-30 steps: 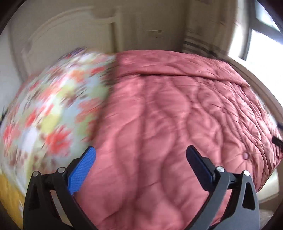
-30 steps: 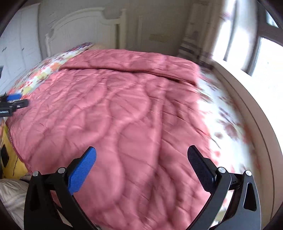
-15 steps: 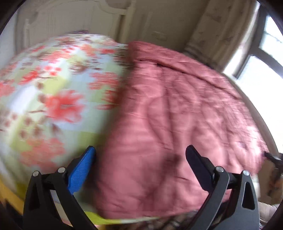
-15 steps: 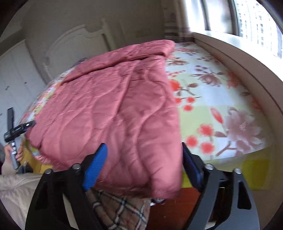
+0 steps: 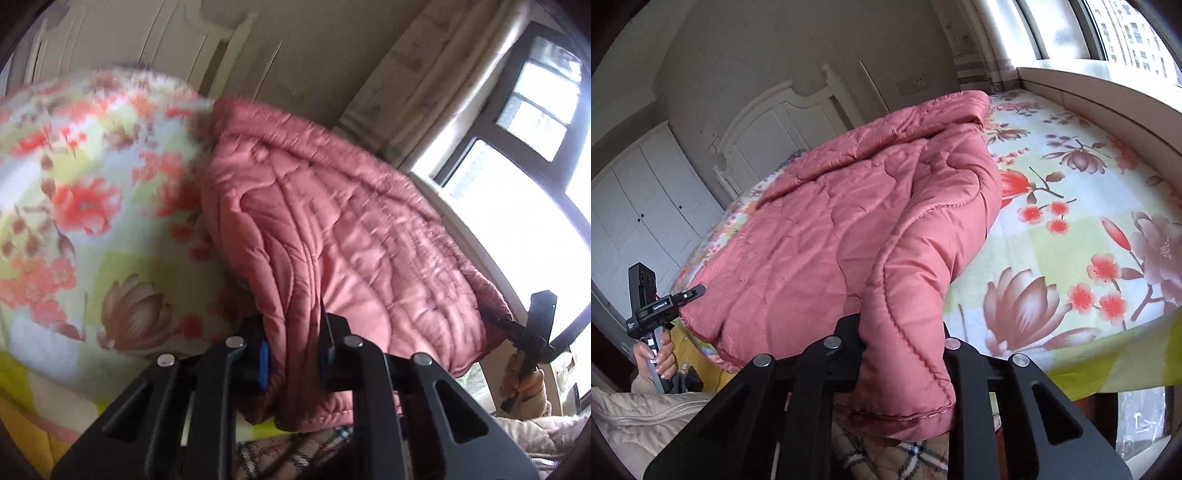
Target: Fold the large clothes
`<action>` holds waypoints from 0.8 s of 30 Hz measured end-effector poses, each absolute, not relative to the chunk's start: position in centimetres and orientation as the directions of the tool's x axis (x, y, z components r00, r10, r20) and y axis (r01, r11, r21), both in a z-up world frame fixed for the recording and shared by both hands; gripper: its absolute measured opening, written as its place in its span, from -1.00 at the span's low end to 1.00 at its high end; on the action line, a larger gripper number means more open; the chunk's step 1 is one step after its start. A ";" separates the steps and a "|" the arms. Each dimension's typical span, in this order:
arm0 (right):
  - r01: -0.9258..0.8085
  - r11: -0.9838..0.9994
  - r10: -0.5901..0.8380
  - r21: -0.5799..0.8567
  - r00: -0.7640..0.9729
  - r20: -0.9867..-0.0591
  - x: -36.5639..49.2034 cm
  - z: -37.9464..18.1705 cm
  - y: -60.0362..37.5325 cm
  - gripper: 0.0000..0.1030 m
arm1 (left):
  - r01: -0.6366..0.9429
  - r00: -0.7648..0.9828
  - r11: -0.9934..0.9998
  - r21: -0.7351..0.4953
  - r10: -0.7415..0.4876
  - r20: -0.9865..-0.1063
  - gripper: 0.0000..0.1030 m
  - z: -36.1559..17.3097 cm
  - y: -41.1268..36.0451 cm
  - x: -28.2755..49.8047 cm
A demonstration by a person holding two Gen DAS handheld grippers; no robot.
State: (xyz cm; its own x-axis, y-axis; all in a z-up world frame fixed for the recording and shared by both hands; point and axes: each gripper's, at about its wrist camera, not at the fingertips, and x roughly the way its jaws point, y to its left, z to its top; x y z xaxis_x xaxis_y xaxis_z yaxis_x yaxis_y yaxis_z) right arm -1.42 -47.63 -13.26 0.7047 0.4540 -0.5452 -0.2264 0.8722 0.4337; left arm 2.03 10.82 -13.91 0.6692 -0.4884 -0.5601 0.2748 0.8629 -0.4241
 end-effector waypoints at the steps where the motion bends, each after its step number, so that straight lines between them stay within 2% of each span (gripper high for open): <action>1: -0.251 0.862 0.472 0.440 0.715 -0.516 -2.4 -12.1 -47.8 -0.62 | 0.291 0.679 0.851 -0.437 -0.506 -0.532 -0.66 -12.9 11.0 1.2; 5: -0.360 0.819 0.540 0.447 0.748 -0.385 -6.1 -7.2 -48.5 -0.62 | 0.374 0.719 0.799 -0.470 -0.570 -0.397 -0.67 -8.0 12.4 -2.7; 10: -0.472 0.791 0.567 0.389 0.805 -0.175 -9.8 1.2 -49.1 -0.62 | 0.502 0.747 0.719 -0.482 -0.641 -0.178 -0.66 -1.4 15.1 -7.0; 12: -0.476 0.791 0.563 0.384 0.813 -0.151 -8.7 3.5 -49.0 -0.62 | 0.527 0.751 0.698 -0.484 -0.649 -0.119 -0.64 0.8 16.1 -6.5; 14: -0.460 0.810 0.544 0.364 0.821 -0.172 -5.5 5.7 -48.3 -0.62 | 0.521 0.761 0.701 -0.488 -0.640 -0.108 -0.62 2.3 16.5 -4.3; 17: -0.392 0.853 0.489 0.345 0.832 -0.261 1.8 7.2 -46.8 -0.62 | 0.434 0.772 0.724 -0.536 -0.606 -0.193 -0.60 3.2 16.2 3.1; 19: -0.313 0.878 0.437 0.362 0.834 -0.337 7.4 6.7 -46.3 -0.61 | 0.317 0.775 0.750 -0.581 -0.558 -0.297 -0.57 2.1 15.7 9.4; 21: -0.229 0.869 0.429 0.438 0.789 -0.440 13.9 4.2 -46.3 -0.59 | 0.199 0.761 0.790 -0.580 -0.497 -0.416 -0.50 0.2 15.0 15.7; 22: -0.184 0.865 0.425 0.466 0.763 -0.487 16.7 2.7 -46.5 -0.49 | 0.141 0.738 0.804 -0.578 -0.474 -0.480 -0.36 -1.3 14.7 19.1; 23: -0.114 0.846 0.430 0.520 0.724 -0.540 19.8 0.0 -46.8 -0.29 | 0.095 0.710 0.805 -0.586 -0.468 -0.527 -0.27 -3.0 14.5 21.2; 24: -0.056 0.819 0.448 0.571 0.685 -0.575 21.8 -2.2 -47.1 -0.12 | 0.007 0.651 0.797 -0.603 -0.462 -0.603 -0.06 -5.9 14.4 24.5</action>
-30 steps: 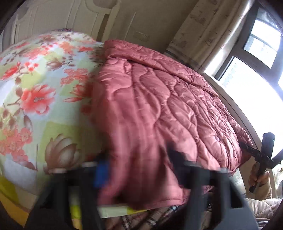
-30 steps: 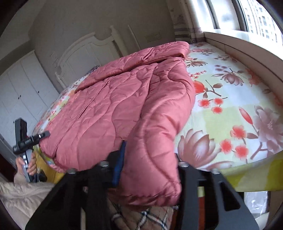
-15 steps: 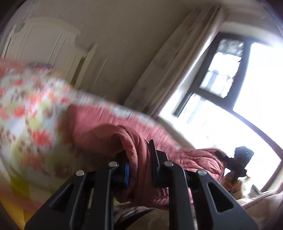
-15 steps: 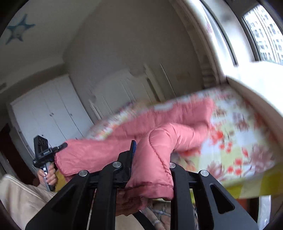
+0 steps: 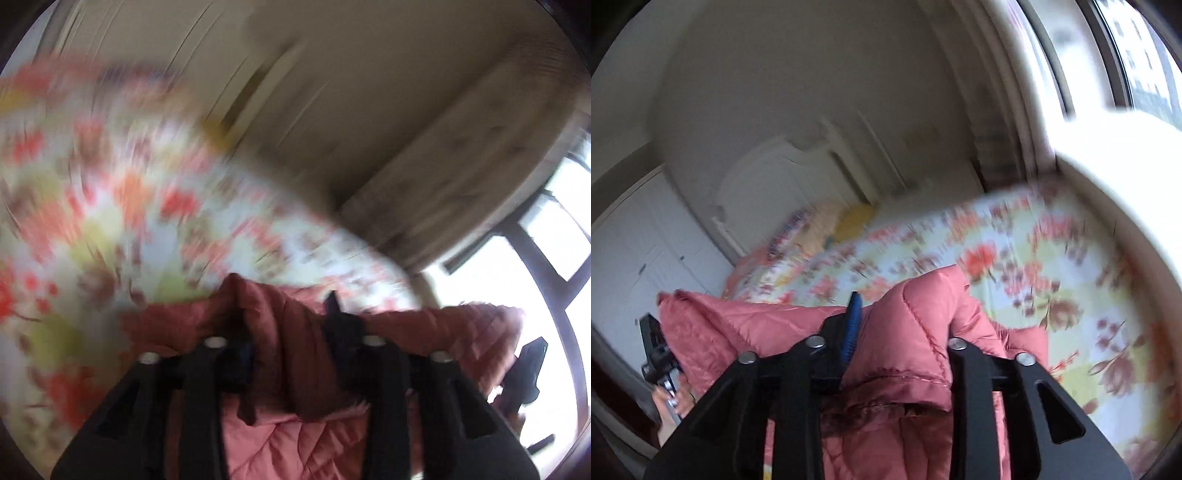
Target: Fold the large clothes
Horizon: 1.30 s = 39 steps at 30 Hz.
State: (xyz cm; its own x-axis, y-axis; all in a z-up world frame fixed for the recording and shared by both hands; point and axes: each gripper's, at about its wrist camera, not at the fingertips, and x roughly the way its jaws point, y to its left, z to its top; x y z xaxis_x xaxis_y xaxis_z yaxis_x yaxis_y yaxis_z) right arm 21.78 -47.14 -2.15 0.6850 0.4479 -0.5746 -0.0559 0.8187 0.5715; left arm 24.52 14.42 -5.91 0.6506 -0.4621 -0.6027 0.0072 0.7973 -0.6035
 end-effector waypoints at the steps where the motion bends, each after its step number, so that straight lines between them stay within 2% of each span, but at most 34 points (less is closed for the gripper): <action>1: 0.032 0.772 0.480 0.635 0.624 -0.616 23.9 -5.2 -47.8 0.28 | -0.045 0.619 0.789 -0.613 -0.460 -0.637 0.10 -7.6 14.6 25.8; 2: 0.072 0.746 0.492 0.663 0.611 -0.620 24.6 -7.0 -48.3 0.42 | -0.101 0.594 0.776 -0.623 -0.455 -0.664 0.12 -9.3 15.0 27.0; 3: 0.076 0.722 0.506 0.688 0.620 -0.600 24.7 -8.0 -48.7 0.42 | -0.139 0.606 0.755 -0.641 -0.447 -0.658 0.12 -10.8 15.8 27.4; 5: 0.021 0.697 0.531 0.717 0.657 -0.536 24.2 -8.3 -49.8 0.55 | -0.135 0.654 0.717 -0.684 -0.454 -0.605 0.13 -11.2 17.2 27.0; 6: -0.001 0.696 0.527 0.718 0.680 -0.510 23.8 -7.7 -50.7 0.59 | -0.129 0.680 0.711 -0.691 -0.444 -0.584 0.30 -10.8 18.2 26.7; 7: -0.010 0.706 0.512 0.708 0.698 -0.501 23.4 -7.1 -51.3 0.61 | -0.146 0.702 0.735 -0.662 -0.395 -0.593 0.65 -10.1 18.7 26.3; 9: -0.009 0.775 0.421 0.631 0.753 -0.506 22.6 -5.4 -52.8 0.61 | -0.196 0.766 0.809 -0.554 -0.227 -0.602 0.80 -7.9 19.8 25.5; 11: -0.012 0.839 0.345 0.545 0.786 -0.514 22.1 -3.8 -53.6 0.61 | -0.163 0.786 0.847 -0.506 -0.199 -0.586 0.80 -6.4 20.1 25.4; 14: -0.039 0.886 0.324 0.462 0.764 -0.558 23.0 -3.4 -53.0 0.61 | -0.043 0.742 0.889 -0.455 -0.277 -0.610 0.84 -5.8 18.3 26.9; 19: -0.040 0.957 0.241 0.288 0.659 -0.712 25.3 -6.6 -49.6 0.61 | 0.014 0.627 0.933 -0.360 -0.289 -0.724 0.87 -9.5 14.5 29.6; 20: -0.049 0.958 0.250 0.283 0.630 -0.736 25.9 -8.0 -49.2 0.59 | 0.014 0.599 0.928 -0.372 -0.306 -0.740 0.79 -10.7 14.3 29.8; 21: -0.073 0.955 0.269 0.286 0.613 -0.743 26.1 -9.1 -48.8 0.49 | 0.020 0.592 0.922 -0.387 -0.323 -0.738 0.33 -11.3 14.3 29.9; 22: -0.092 0.954 0.281 0.287 0.611 -0.740 25.8 -9.5 -48.8 -0.05 | 0.030 0.588 0.916 -0.400 -0.339 -0.734 -0.13 -11.6 14.4 29.8; 23: -0.101 0.957 0.273 0.271 0.630 -0.727 25.3 -9.3 -48.8 -0.59 | 0.044 0.589 0.909 -0.414 -0.358 -0.725 -0.68 -11.6 14.4 29.3; 24: -0.104 0.959 0.266 0.264 0.652 -0.710 24.8 -8.8 -48.8 -0.65 | 0.064 0.610 0.904 -0.422 -0.370 -0.701 -0.81 -11.1 14.6 28.5; 27: -0.157 0.951 0.292 0.267 0.740 -0.606 22.0 -5.4 -49.0 -0.73 | 0.146 0.684 0.897 -0.418 -0.397 -0.612 -0.85 -8.4 14.5 26.2; 29: -0.156 0.945 0.302 0.288 0.758 -0.578 21.5 -4.7 -49.4 -0.73 | 0.161 0.689 0.886 -0.434 -0.416 -0.594 -0.85 -7.7 14.7 25.9; 31: -0.121 0.949 0.282 0.290 0.736 -0.615 22.4 -5.9 -49.8 -0.73 | 0.128 0.666 0.878 -0.462 -0.421 -0.615 -0.84 -8.9 15.4 27.1; 33: -0.066 0.957 0.252 0.282 0.669 -0.699 24.9 -9.5 -50.2 -0.73 | 0.075 0.617 0.868 -0.491 -0.427 -0.661 -0.83 -11.8 15.9 28.9; 35: -0.044 0.957 0.255 0.287 0.598 -0.759 26.3 -12.8 -50.2 -0.71 | 0.015 0.557 0.859 -0.511 -0.431 -0.710 -0.72 -14.7 15.9 30.3; 36: -0.031 0.960 0.241 0.280 0.605 -0.759 26.2 -13.0 -50.4 -0.71 | 0.006 0.554 0.856 -0.516 -0.433 -0.711 -0.69 -14.9 16.1 30.4; 37: -0.020 0.963 0.225 0.270 0.613 -0.758 25.8 -12.5 -50.6 -0.58 | 0.000 0.560 0.865 -0.502 -0.416 -0.717 -0.46 -14.5 16.2 30.3; 38: -0.004 0.969 0.196 0.247 0.619 -0.760 25.3 -11.6 -50.8 -0.27 | -0.017 0.568 0.890 -0.456 -0.367 -0.737 -0.18 -13.9 16.2 30.1; 39: 0.014 0.976 0.159 0.216 0.631 -0.760 24.8 -10.5 -51.0 -0.04 | -0.066 0.586 0.936 -0.347 -0.245 -0.772 0.42 -12.7 16.1 29.6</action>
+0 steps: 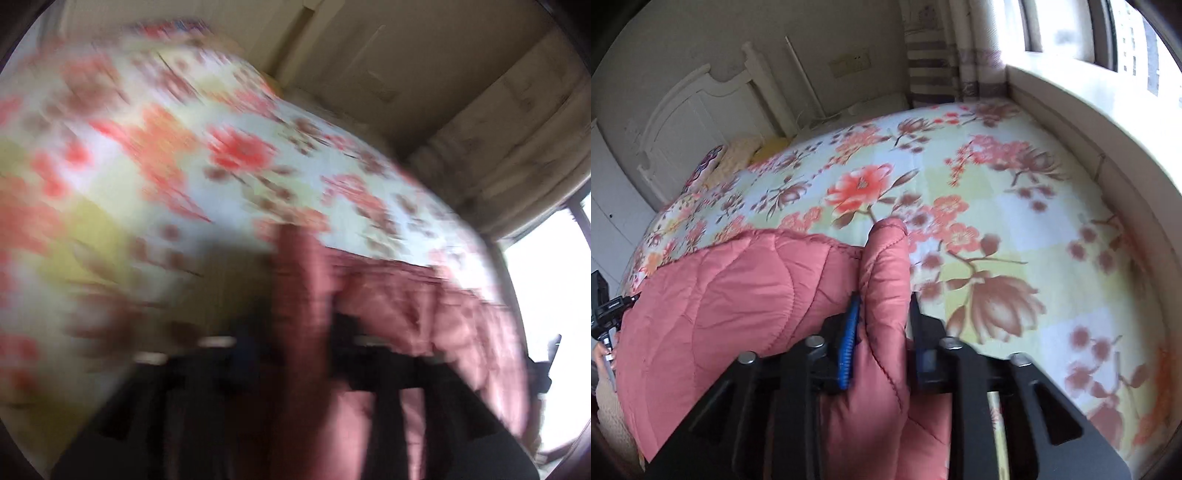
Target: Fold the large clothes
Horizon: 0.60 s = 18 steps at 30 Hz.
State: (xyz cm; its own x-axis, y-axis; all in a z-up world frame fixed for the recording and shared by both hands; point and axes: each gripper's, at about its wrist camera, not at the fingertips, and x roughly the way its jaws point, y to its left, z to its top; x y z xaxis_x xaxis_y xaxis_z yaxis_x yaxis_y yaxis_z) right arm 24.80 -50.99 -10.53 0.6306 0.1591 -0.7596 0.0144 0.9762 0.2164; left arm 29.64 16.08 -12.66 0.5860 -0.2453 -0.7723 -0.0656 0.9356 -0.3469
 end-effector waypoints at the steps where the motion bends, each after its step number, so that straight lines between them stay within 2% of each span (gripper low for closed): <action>1: 0.027 0.981 0.131 0.194 0.645 -0.753 24.4 -9.4 -51.2 0.32 | -0.119 0.613 0.964 -0.237 -0.117 -0.782 0.61 -11.3 16.0 29.0; 2: 0.039 0.985 0.097 0.166 0.674 -0.733 23.5 -7.6 -51.4 0.67 | -0.152 0.654 0.980 -0.130 0.001 -0.756 0.61 -9.5 15.5 28.0; 3: 0.035 0.987 0.086 0.155 0.707 -0.702 22.8 -5.8 -51.3 0.72 | -0.146 0.689 0.987 -0.070 0.051 -0.723 0.65 -7.8 14.7 27.3; 5: -0.029 0.987 0.122 0.157 0.767 -0.630 21.5 -2.0 -49.9 0.71 | -0.094 0.774 0.996 0.007 0.077 -0.628 0.87 -3.9 12.1 25.5; 6: -0.056 0.987 0.137 0.152 0.788 -0.600 21.1 -0.7 -48.9 0.71 | -0.059 0.811 0.998 0.020 0.059 -0.582 0.96 -2.3 10.4 24.7; 9: -0.144 0.984 0.176 0.101 0.827 -0.534 20.6 1.5 -43.8 0.73 | 0.082 0.855 0.995 0.064 -0.037 -0.518 0.96 -0.2 4.3 23.8; 11: -0.201 0.979 0.192 0.043 0.818 -0.543 21.2 0.9 -39.9 0.84 | 0.173 0.847 0.978 0.117 -0.087 -0.525 0.96 -0.9 0.4 23.9; 14: -0.241 0.968 0.154 -0.068 0.787 -0.597 22.9 -1.0 -36.0 0.84 | 0.267 0.799 0.933 0.239 -0.076 -0.597 0.96 -3.7 -4.2 25.7; 18: -0.254 0.961 0.118 -0.108 0.732 -0.671 25.9 -4.3 -35.5 0.85 | 0.300 0.729 0.919 0.256 -0.048 -0.682 0.96 -7.5 -4.2 29.2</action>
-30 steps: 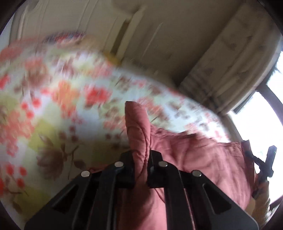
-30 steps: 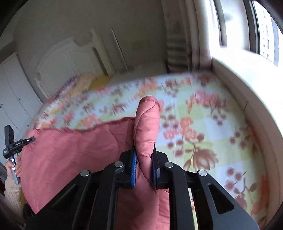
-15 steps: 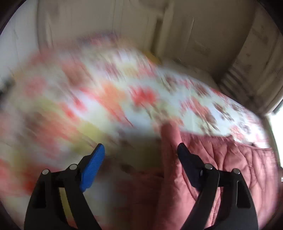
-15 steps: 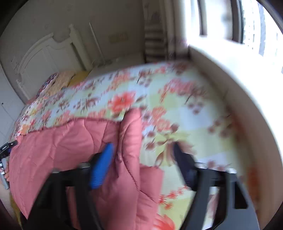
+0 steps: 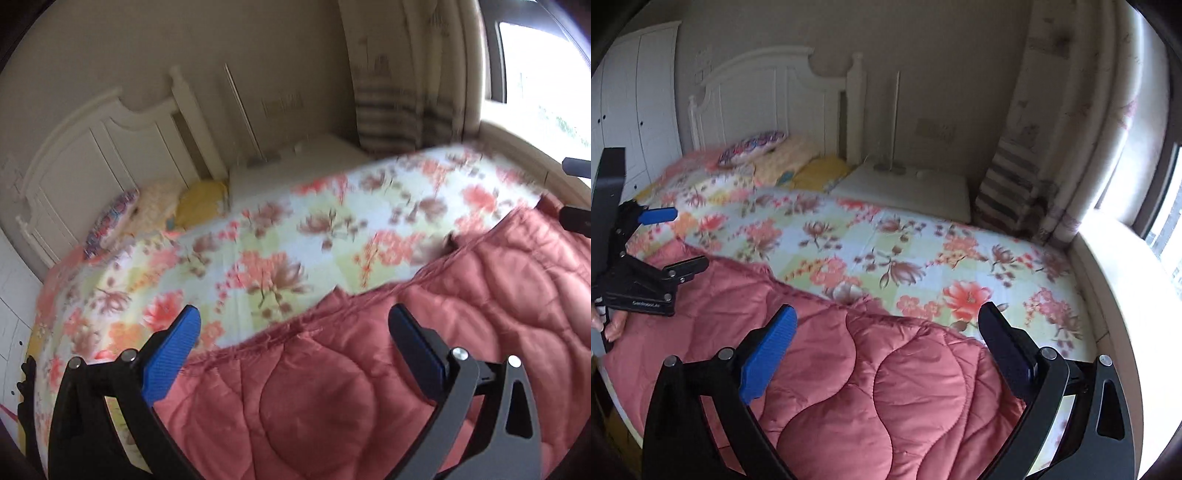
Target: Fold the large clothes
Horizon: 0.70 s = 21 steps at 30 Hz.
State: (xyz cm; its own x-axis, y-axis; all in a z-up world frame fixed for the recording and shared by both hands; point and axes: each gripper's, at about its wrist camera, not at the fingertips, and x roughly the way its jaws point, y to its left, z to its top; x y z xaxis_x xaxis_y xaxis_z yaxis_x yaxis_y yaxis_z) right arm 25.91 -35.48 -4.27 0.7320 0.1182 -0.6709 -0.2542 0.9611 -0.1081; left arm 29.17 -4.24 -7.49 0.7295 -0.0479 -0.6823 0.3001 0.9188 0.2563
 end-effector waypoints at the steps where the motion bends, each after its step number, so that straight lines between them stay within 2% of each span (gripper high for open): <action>1: -0.230 0.963 0.070 -0.143 0.721 -0.690 26.7 -5.5 -35.5 0.87 | 0.294 0.719 0.921 0.257 -0.036 -0.694 0.96 -8.9 -3.6 30.0; 2: -0.201 0.960 -0.002 -0.194 0.688 -0.725 28.1 -8.1 -35.8 0.89 | 0.285 0.704 0.924 0.254 -0.021 -0.710 0.96 -10.5 -3.3 30.9; 3: -0.198 0.959 -0.027 -0.200 0.644 -0.765 29.1 -10.9 -36.4 0.90 | 0.271 0.645 0.940 0.205 -0.020 -0.764 0.96 -12.8 -2.2 32.4; 4: -0.215 0.972 0.053 -0.098 0.599 -0.799 30.1 -12.9 -37.2 0.91 | 0.266 0.566 0.961 0.075 -0.093 -0.819 0.96 -14.5 -1.1 33.8; 5: -0.200 0.979 0.151 0.045 0.557 -0.816 31.1 -13.8 -38.7 0.91 | 0.248 0.531 0.969 -0.017 -0.150 -0.834 0.96 -15.1 -0.3 34.6; 6: -0.178 0.980 0.174 0.090 0.541 -0.823 31.6 -13.8 -39.7 0.91 | 0.222 0.527 0.974 -0.054 -0.167 -0.833 0.96 -15.0 0.4 35.0; 12: -0.174 0.978 0.195 0.117 0.546 -0.815 31.7 -14.2 -40.3 0.91 | 0.226 0.536 0.974 -0.031 -0.151 -0.831 0.96 -15.1 0.1 34.6; 21: -0.166 0.967 0.254 0.194 0.543 -0.800 31.9 -13.6 -41.4 0.91 | 0.232 0.514 0.967 -0.102 -0.211 -0.831 0.96 -15.1 0.8 35.5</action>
